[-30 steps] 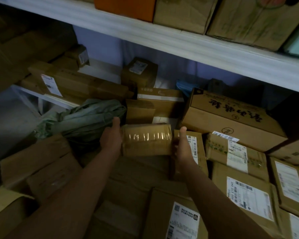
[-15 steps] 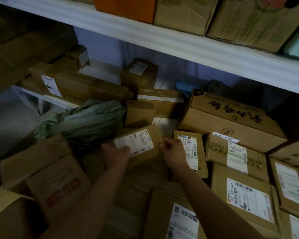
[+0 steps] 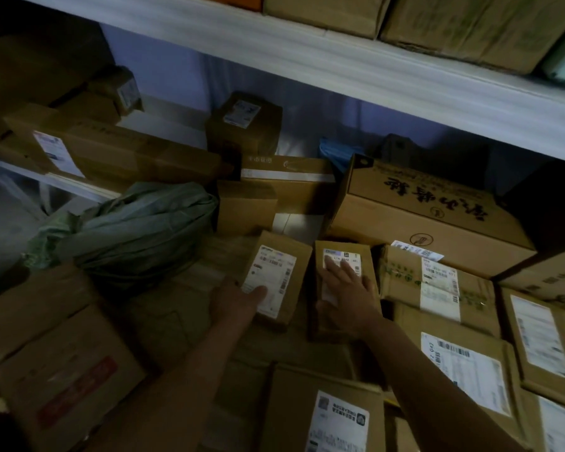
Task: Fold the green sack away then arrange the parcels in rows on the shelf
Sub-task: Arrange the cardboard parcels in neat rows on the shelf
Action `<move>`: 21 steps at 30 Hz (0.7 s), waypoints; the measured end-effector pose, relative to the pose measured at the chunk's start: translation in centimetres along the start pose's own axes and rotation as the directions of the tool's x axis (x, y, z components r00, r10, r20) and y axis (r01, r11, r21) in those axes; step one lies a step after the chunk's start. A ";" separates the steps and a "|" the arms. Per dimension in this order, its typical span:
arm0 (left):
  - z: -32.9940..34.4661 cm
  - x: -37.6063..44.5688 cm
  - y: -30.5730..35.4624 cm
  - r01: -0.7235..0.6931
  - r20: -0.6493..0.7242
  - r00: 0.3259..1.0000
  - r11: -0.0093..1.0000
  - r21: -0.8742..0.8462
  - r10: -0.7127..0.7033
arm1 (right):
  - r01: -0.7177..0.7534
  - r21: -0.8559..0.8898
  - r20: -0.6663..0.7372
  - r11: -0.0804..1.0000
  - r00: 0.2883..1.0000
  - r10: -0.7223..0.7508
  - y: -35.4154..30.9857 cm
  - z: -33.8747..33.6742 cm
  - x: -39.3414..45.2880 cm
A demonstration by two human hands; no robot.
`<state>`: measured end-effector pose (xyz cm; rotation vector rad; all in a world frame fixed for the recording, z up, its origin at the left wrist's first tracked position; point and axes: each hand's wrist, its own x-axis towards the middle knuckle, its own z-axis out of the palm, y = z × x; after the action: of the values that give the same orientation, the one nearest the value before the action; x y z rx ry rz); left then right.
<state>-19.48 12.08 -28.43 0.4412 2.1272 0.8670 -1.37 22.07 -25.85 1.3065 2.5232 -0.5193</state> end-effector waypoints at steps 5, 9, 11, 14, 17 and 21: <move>0.7 0.6 1.1 -0.024 0.062 0.998 0.977 0.213 0.011 | -0.053 -0.037 -0.074 0.998 0.996 0.050 -0.5 0.5 0.6; -0.1 2.9 3.4 -0.123 -0.089 0.980 0.900 0.419 0.175 | -0.057 0.103 -0.243 0.993 0.967 0.080 -2.6 0.6 1.7; -0.8 4.5 5.6 -0.236 -0.139 0.915 0.781 0.578 0.380 | 0.050 0.132 -0.278 0.990 0.961 -0.011 -4.2 0.5 2.8; -1.9 7.0 8.5 -0.410 -0.006 0.813 0.581 0.703 0.582 | 0.102 0.180 -0.242 0.978 0.969 -0.057 -6.3 0.3 4.8; -2.4 10.0 9.9 -0.486 0.106 0.745 0.428 0.762 0.659 | 0.082 0.196 -0.219 0.977 0.975 -0.038 -7.3 -0.1 6.5; -3.3 13.6 11.6 -0.490 0.211 0.742 0.300 0.819 0.636 | 0.077 0.186 -0.319 0.980 0.948 -0.014 -7.8 -0.7 8.3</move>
<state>-30.37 26.46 -26.01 1.8089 2.4521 0.0776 -12.54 24.29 -26.81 1.5108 2.8295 -0.6268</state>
